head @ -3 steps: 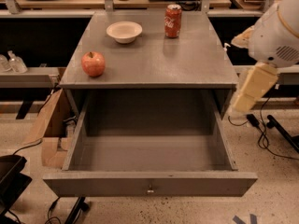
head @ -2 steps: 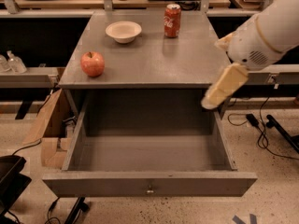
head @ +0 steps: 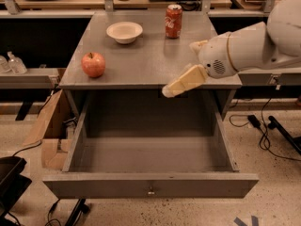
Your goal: Place apple into top drawer
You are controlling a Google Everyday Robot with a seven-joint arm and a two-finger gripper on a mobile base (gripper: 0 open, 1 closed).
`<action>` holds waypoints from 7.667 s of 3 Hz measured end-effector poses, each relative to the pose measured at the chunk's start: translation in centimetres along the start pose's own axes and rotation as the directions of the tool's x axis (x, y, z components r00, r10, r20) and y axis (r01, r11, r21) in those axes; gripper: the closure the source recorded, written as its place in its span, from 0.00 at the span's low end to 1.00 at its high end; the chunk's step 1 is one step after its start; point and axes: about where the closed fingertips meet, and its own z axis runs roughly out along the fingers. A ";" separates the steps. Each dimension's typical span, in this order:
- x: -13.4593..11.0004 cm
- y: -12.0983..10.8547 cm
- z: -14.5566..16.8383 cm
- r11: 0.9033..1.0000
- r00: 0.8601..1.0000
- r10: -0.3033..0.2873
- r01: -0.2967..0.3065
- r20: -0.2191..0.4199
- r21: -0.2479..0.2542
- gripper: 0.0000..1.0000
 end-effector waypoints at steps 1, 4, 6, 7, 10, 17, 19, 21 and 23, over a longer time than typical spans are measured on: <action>-1.3 -1.4 2.4 0.997 0.993 0.033 -0.041 0.115 0.066 0.00; -5.9 -1.1 10.8 0.996 0.968 -0.071 0.083 0.239 -0.044 0.00; -11.1 -0.3 21.7 0.970 0.925 -0.105 0.177 0.365 -0.168 0.00; -11.9 0.6 24.3 0.961 0.920 -0.091 0.182 0.382 -0.209 0.00; -11.5 2.8 31.3 0.937 0.937 -0.017 0.136 0.348 -0.321 0.46; -3.7 11.0 8.1 0.839 0.898 -0.439 0.408 -0.006 -0.359 1.00; 3.0 13.7 19.0 0.826 0.934 -0.357 0.322 0.012 -0.463 1.00; 11.6 16.2 26.7 0.859 0.972 -0.233 0.192 -0.027 -0.475 1.00; 13.9 16.5 27.5 0.881 0.981 -0.190 0.150 -0.043 -0.449 0.82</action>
Offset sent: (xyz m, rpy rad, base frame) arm 0.0235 0.0164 -0.0012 0.1008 -0.0627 -0.0565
